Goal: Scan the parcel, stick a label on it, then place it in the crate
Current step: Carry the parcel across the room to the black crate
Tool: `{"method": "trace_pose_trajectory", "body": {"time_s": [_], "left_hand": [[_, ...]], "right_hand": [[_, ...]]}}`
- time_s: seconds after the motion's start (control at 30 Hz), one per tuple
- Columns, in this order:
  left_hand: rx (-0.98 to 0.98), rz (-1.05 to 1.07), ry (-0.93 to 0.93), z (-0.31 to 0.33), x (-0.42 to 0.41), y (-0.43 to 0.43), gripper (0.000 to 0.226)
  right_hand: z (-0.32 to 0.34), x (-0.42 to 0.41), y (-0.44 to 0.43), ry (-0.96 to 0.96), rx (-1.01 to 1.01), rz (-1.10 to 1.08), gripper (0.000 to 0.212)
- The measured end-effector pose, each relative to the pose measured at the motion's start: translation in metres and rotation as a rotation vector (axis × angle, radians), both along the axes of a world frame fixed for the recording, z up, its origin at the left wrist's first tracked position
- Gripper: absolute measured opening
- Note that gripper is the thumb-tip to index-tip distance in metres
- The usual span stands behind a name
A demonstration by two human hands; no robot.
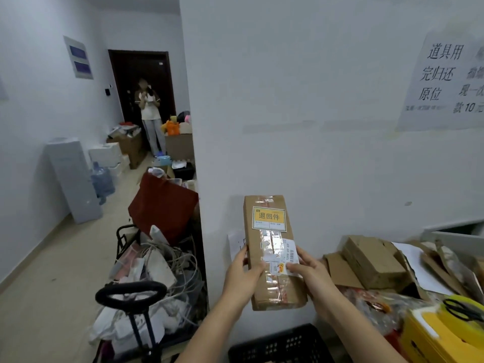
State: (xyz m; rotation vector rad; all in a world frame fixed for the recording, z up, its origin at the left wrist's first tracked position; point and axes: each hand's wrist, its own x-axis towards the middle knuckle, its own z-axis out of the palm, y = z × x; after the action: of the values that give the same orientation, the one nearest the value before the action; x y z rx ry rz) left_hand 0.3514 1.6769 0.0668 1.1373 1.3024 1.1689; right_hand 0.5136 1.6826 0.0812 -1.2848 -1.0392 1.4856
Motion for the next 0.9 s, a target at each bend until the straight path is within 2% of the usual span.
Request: {"method": "trace_pose_trajectory", "body": {"time_s": [0.33,0.47,0.57,0.77,0.9], "left_hand": [[-0.045,0.023,0.057,-0.029,-0.007,0.049,0.044],[-0.088,0.049,0.072,-0.048,-0.008,0.062,0.039],[-0.153,0.082,0.059,-0.065,-0.006,0.068,0.045],[-0.242,0.127,0.026,-0.093,0.009,0.081,0.044],[-0.283,0.172,0.0,-0.12,0.014,0.095,0.044]], "right_hand": [[-0.019,-0.01,0.05,-0.009,-0.042,-0.016,0.052],[-0.034,-0.009,0.065,-0.032,-0.065,0.028,0.051],[-0.051,-0.005,0.077,-0.082,-0.074,0.082,0.047],[-0.085,0.006,0.097,-0.058,-0.12,0.131,0.05],[-0.113,0.01,0.109,-0.06,-0.097,0.204,0.045]]}}
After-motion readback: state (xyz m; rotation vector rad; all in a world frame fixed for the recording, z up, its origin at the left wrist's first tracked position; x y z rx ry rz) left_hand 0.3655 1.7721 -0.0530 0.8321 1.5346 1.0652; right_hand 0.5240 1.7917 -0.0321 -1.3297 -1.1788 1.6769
